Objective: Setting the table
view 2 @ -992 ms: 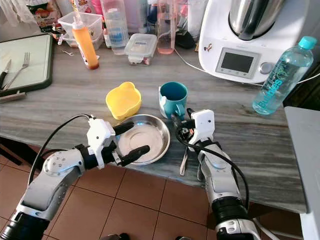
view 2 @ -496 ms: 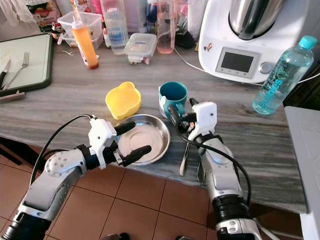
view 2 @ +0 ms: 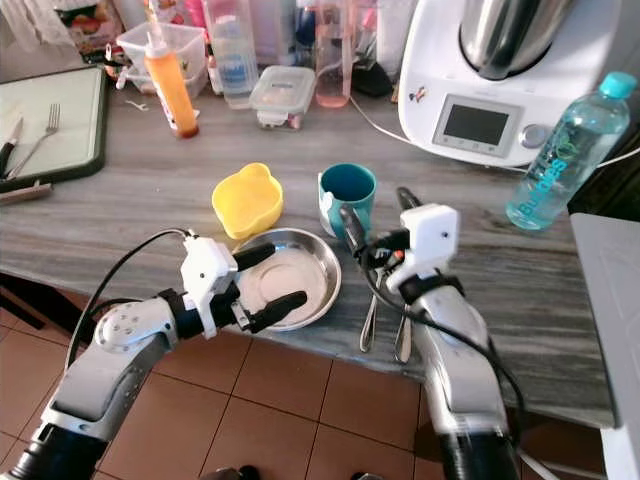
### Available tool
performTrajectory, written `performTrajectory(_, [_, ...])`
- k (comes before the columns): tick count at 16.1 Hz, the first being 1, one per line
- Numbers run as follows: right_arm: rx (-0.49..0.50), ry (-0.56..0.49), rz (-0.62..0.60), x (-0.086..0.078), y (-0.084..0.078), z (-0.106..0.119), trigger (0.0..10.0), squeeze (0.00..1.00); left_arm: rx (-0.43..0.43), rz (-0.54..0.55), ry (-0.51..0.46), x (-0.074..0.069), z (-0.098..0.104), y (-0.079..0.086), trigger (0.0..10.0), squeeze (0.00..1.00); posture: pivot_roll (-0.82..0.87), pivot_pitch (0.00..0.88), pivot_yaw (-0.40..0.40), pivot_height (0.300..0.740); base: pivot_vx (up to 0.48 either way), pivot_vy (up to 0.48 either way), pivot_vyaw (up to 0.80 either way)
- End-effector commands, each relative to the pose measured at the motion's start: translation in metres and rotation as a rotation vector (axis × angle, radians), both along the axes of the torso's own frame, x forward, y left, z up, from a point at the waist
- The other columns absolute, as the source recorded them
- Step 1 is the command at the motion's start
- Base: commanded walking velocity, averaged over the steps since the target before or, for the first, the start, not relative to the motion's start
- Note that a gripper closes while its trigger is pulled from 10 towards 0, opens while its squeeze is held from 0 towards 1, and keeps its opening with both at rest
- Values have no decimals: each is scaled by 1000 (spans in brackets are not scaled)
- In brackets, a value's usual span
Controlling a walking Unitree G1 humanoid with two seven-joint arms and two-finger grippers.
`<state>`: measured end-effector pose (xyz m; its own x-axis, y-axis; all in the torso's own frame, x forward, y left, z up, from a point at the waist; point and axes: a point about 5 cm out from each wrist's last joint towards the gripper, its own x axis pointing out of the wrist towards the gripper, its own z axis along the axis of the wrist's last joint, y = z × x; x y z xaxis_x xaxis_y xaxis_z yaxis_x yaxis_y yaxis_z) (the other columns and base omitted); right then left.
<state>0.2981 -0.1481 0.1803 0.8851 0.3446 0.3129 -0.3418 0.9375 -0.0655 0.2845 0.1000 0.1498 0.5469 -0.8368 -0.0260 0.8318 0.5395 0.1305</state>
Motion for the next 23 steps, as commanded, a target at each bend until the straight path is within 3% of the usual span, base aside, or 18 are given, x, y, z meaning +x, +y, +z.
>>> performTrajectory(1, [11,-4,3,-6,3,4,10000,1000,15,2,-9,2,0,-1,10000,0,97,129,13,740,0,0,0])
performTrajectory(6, [52,29,-49,-38,-7,5,10000,1000,-1,1,-23,7,2,-6,10000,0,73,106,3,740,0,0,0])
performTrajectory(7, [99,77,-112,-54,-13,-3,10000,1000,-12,4,-27,6,3,-8,10000,0,69,102,2,740,0,0,0])
performTrajectory(11, [111,173,-190,-84,-15,-21,10000,1000,-17,-1,-13,-1,-4,-9,10000,0,61,100,3,740,0,0,0])
performTrajectory(15, [125,258,-200,-105,-13,-32,10000,1000,-22,0,-9,-2,-5,-11,10000,0,53,100,-1,740,0,0,0])
performTrajectory(17, [126,292,-224,-114,-17,-37,10000,1000,-34,41,-15,0,-6,-9,10000,0,52,102,-10,740,0,0,0])
performTrajectory(23, [112,316,-174,-111,-10,-39,10000,1000,-83,134,-13,-6,-8,-1,10000,0,77,124,-56,740,0,0,0])
